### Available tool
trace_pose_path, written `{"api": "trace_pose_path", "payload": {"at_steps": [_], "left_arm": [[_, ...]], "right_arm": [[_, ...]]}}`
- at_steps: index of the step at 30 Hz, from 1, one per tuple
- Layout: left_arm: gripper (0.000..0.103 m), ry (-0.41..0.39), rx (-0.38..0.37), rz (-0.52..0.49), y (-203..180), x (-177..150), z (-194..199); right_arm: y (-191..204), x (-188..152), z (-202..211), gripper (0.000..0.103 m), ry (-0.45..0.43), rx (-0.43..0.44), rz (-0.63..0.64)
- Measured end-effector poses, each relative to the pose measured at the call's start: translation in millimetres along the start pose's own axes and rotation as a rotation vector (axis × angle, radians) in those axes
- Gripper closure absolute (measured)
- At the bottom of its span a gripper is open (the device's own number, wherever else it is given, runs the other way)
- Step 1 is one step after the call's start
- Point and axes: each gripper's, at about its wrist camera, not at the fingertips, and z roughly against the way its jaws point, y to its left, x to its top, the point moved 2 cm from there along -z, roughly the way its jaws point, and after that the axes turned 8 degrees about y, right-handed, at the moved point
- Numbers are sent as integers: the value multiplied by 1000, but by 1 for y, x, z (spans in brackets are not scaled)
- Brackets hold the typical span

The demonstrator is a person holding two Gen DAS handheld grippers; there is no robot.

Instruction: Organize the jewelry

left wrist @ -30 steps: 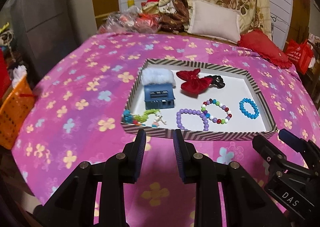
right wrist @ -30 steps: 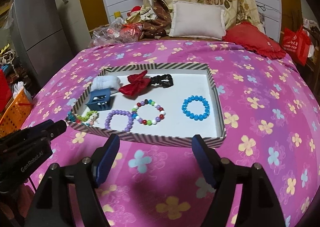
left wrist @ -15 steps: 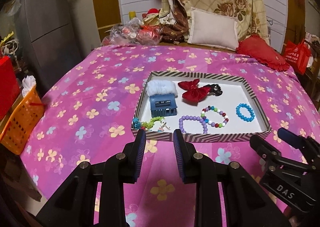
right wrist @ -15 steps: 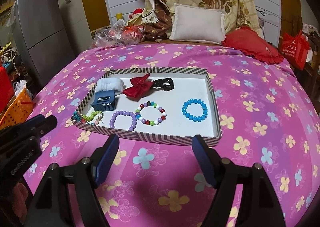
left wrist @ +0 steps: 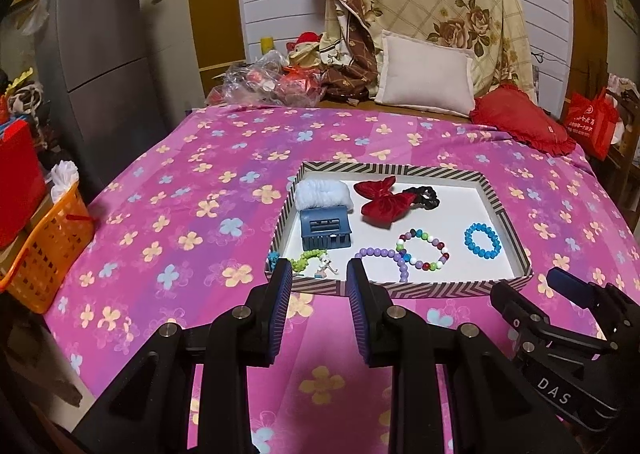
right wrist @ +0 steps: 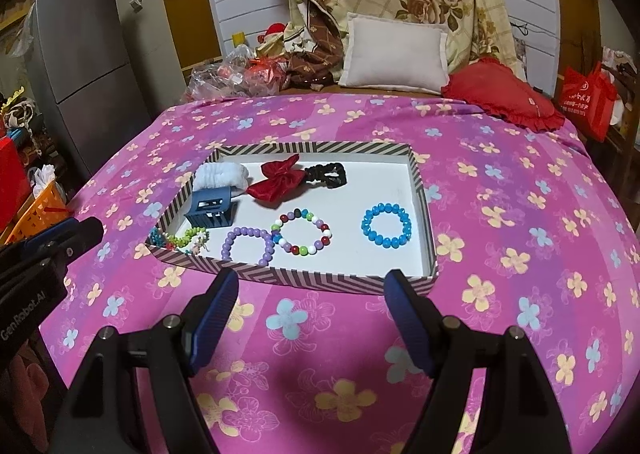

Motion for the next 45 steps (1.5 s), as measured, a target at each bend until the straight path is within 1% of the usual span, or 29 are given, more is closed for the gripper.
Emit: {"api": "trace_pose_path", "payload": {"at_steps": [11,16,26,45], "left_arm": [[70,2,2,-1,-1,-1,1],[70,15,4,7,3,-3,-5],[70,15,8,3,2,-4,-10],[70,43,31,-8,-4,0,-35]], "right_arm": [[3,-1,1,24,-5,4,-5],[4,-1,0,23,-3,4,-8],[2,-1,-8,22,6,9,-15],[-2,2,-25,22,21,17,-22]]}}
